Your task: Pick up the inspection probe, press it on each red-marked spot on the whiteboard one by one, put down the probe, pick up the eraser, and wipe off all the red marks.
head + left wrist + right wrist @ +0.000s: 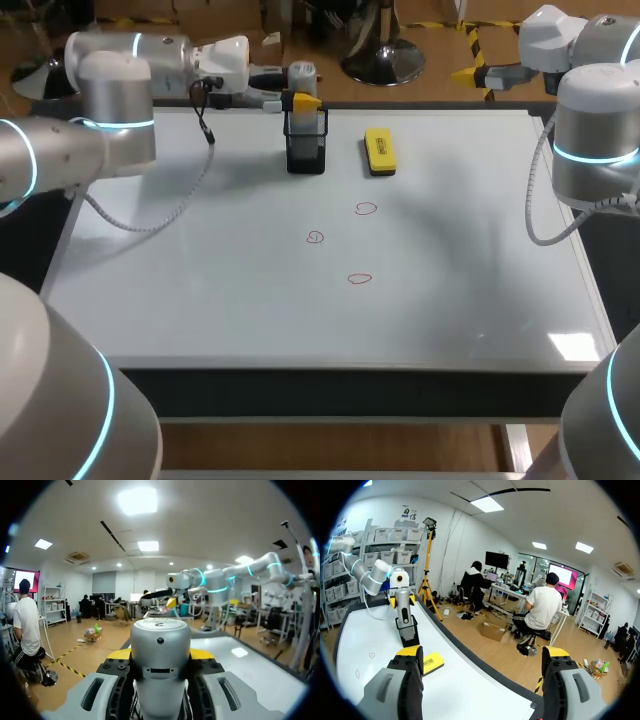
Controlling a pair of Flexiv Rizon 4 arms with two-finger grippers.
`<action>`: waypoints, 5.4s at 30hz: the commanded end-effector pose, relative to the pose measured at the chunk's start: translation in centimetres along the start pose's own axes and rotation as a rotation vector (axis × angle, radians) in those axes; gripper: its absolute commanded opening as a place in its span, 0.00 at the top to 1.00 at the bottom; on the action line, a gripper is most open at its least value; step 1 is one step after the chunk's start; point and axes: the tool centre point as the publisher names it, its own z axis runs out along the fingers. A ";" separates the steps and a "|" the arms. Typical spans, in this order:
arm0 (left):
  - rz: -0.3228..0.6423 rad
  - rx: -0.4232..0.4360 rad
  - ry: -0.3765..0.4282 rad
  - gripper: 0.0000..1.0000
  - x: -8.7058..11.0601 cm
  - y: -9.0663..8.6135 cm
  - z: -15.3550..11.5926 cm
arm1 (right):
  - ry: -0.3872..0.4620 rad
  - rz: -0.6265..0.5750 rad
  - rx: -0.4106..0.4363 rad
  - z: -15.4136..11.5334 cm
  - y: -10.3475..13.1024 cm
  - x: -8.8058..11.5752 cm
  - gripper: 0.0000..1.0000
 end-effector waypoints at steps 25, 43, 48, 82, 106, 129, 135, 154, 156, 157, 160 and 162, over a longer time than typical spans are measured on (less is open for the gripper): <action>0.021 -0.012 -0.028 1.00 0.9 -8.4 -1.0 | 0.000 0.000 0.000 0.0 0.0 0.0 0.00; 0.048 0.041 -0.061 1.00 2.2 -11.3 -5.4 | 0.000 0.000 0.000 0.0 0.0 0.0 0.00; 0.057 0.027 -0.090 1.00 2.8 -11.0 -7.6 | 0.000 0.000 0.000 0.0 0.0 0.0 0.00; 0.087 -0.002 -0.194 1.00 5.4 -4.9 -17.9 | 0.000 0.000 0.000 0.0 0.0 0.0 0.00; 0.087 -0.002 -0.194 1.00 5.4 -4.9 -17.9 | 0.372 -0.288 0.418 3.0 0.6 1.7 0.00; 0.087 -0.002 -0.194 1.00 5.4 -4.9 -17.9 | 0.836 -0.851 0.996 5.7 -1.5 3.1 0.00; 0.087 -0.002 -0.194 1.00 5.4 -4.9 -17.9 | 0.825 -0.897 0.989 5.6 -1.4 3.3 0.00; 0.087 -0.002 -0.194 1.00 5.4 -4.9 -17.9 | 0.819 -0.829 0.950 5.1 -1.0 3.2 0.00; 0.087 -0.002 -0.194 1.00 5.4 -4.9 -17.9 | 0.819 -0.829 0.950 5.1 -1.0 3.2 0.00; 0.087 -0.002 -0.194 1.00 5.4 -4.9 -17.9 | 0.819 -0.829 0.950 5.1 -1.0 3.2 0.00; 0.087 -0.002 -0.194 1.00 5.4 -4.9 -17.9 | 0.896 -0.905 0.885 6.1 -1.6 4.3 0.00; 0.087 -0.002 -0.194 1.00 5.4 -4.9 -17.9 | 0.937 -0.954 0.867 6.1 -1.7 4.8 0.00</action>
